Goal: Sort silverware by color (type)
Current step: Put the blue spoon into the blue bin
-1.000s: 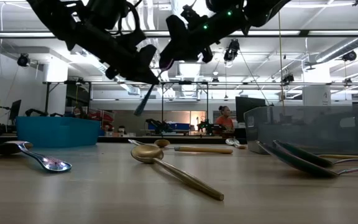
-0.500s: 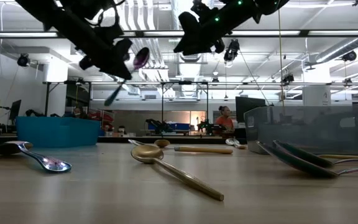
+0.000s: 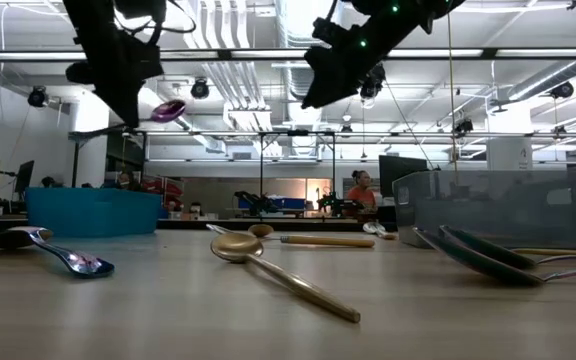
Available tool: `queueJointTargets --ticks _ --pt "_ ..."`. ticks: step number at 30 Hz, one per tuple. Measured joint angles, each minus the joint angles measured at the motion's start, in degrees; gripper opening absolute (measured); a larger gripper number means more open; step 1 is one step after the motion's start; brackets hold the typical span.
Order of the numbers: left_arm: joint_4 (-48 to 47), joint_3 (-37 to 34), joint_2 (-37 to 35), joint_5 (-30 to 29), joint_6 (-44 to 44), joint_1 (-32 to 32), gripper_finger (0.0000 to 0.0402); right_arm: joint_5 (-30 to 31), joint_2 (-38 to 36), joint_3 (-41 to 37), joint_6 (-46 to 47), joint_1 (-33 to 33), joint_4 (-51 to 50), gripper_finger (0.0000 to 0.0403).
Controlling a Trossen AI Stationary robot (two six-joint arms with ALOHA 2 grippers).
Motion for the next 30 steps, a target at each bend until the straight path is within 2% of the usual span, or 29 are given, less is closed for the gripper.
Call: queueJointTargets --ticks 5,9,14,19,23,30 --pt "-4.56 0.63 2.06 11.15 0.55 3.14 0.0000 -0.02 0.01 -0.59 -1.31 0.00 -5.13 0.0183" --pt "-10.15 0.60 4.09 14.79 0.26 5.91 0.0000 -0.07 0.02 -1.69 -5.82 0.00 -7.16 0.0183" --pt "-12.75 0.51 6.00 25.09 1.45 10.63 0.0000 -0.07 0.00 -3.42 -9.76 -0.06 -11.27 0.0183" --pt "-13.66 0.48 8.33 31.67 2.39 17.58 0.0000 -0.09 0.00 -4.67 -11.88 -0.53 -11.80 0.0183" --pt "-14.71 0.46 10.80 34.30 4.15 23.19 0.0000 -0.09 -0.04 -5.04 -12.20 -0.86 -11.68 0.0183" --pt "-15.61 0.44 17.34 34.29 7.61 29.60 0.0000 -0.09 -0.37 -5.42 -12.33 -1.25 -11.69 0.0183"
